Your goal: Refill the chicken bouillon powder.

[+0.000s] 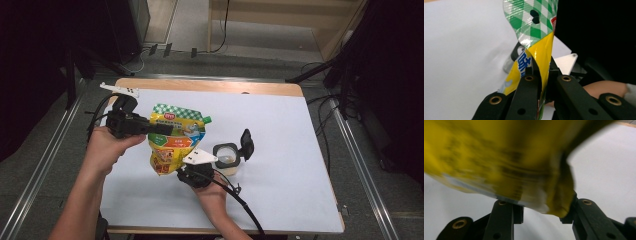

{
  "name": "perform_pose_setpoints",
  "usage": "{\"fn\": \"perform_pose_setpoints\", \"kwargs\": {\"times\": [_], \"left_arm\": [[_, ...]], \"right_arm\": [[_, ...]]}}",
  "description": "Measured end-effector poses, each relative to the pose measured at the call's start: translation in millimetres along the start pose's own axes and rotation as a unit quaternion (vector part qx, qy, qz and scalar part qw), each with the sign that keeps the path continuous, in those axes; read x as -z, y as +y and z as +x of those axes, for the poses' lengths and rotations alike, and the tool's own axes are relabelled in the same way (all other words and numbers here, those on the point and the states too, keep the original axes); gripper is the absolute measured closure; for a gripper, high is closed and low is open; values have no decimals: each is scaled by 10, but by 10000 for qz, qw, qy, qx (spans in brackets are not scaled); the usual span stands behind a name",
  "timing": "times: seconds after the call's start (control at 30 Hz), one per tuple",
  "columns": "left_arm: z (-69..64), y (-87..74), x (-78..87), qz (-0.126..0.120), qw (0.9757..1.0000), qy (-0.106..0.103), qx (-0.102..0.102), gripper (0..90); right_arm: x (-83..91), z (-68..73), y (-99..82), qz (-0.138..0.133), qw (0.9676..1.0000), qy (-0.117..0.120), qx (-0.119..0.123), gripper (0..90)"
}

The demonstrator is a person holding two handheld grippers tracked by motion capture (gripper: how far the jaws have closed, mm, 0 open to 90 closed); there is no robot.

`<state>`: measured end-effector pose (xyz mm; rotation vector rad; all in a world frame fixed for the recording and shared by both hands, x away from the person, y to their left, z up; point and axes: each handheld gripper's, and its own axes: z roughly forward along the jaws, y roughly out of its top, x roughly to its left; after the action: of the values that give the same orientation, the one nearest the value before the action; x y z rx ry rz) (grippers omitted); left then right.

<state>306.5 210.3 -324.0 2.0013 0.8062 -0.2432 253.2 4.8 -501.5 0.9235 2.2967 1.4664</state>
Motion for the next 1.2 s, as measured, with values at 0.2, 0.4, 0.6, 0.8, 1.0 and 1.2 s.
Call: {"fn": "perform_pose_setpoints", "kwargs": {"times": [0.2, 0.4, 0.6, 0.8, 1.0, 1.2], "left_arm": [[-32, 15, -64, 14, 9996, 236, -130, 900], [-53, 16, -183, 106, 9993, 322, -172, 875], [-99, 17, -372, 238, 9992, 262, -198, 831], [-129, 5, -540, 455, 9982, 337, -210, 810], [-150, -17, -652, 543, 9974, 399, -252, 795], [-163, -33, -739, 658, 9964, 492, -232, 778]], "right_arm": [[92, 22, 2, 153, 9992, -22, 373, 621], [206, 79, 34, 252, 9980, 125, 563, 623], [391, 143, 94, 325, 9958, 335, 791, 619], [461, 233, 109, 412, 9946, 552, 780, 601], [492, 229, 100, 458, 9949, 639, 632, 599], [503, 242, 99, 500, 9942, 752, 590, 603]]}}
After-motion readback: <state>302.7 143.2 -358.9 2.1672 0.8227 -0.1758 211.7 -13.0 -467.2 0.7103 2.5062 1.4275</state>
